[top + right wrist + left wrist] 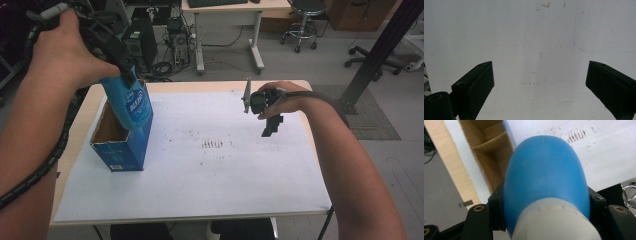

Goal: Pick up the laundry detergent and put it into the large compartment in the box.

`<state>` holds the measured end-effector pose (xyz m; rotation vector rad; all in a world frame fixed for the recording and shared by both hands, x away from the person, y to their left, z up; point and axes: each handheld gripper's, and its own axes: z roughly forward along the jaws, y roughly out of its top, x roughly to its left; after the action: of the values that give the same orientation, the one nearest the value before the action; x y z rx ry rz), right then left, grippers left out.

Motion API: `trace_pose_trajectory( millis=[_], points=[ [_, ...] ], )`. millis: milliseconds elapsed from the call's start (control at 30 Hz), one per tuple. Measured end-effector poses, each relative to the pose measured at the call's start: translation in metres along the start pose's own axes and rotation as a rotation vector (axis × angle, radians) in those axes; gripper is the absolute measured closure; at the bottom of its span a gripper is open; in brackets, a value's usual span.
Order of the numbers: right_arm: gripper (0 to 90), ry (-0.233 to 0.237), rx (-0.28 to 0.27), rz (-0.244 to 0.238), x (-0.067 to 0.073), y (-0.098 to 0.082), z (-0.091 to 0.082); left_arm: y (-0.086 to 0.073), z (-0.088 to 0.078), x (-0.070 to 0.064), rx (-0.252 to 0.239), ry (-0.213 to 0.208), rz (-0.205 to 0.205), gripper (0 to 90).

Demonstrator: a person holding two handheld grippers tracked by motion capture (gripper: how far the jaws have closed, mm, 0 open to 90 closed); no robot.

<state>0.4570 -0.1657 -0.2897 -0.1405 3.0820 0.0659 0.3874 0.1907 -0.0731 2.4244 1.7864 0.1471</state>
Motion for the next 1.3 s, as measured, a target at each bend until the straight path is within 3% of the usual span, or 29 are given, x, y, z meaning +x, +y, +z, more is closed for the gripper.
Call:
trace_pose_trajectory(
  millis=[100,167,300,433,600,1033,1300],
  points=[
    [8.2,0.000,0.001,0.002,0.000,0.000,0.000,0.000,-0.004,0.007,-0.003,0.005,-0.035,37.4],
    [8.3,0.001,-0.002,-0.003,0.000,0.000,0.001,0.001,-0.008,0.015,0.001,0.014,-0.084,37.5],
    [8.2,0.003,0.002,-0.001,-0.001,0.001,0.002,0.002,-0.008,0.023,0.008,0.021,-0.129,37.4],
    [8.2,0.002,-0.003,-0.012,-0.002,0.004,0.002,0.005,-0.006,0.039,0.017,0.010,-0.200,37.5],
    [8.3,0.005,-0.001,-0.017,-0.002,0.005,0.004,0.007,-0.007,0.051,0.018,0.018,-0.241,37.4],
    [8.3,0.008,0.004,-0.009,-0.003,0.004,0.004,0.009,-0.007,0.066,0.010,0.032,-0.282,37.4],
    [8.3,0.007,0.001,-0.012,-0.003,0.004,0.004,0.009,0.007,0.071,0.010,0.038,-0.297,37.4]
  ],
)
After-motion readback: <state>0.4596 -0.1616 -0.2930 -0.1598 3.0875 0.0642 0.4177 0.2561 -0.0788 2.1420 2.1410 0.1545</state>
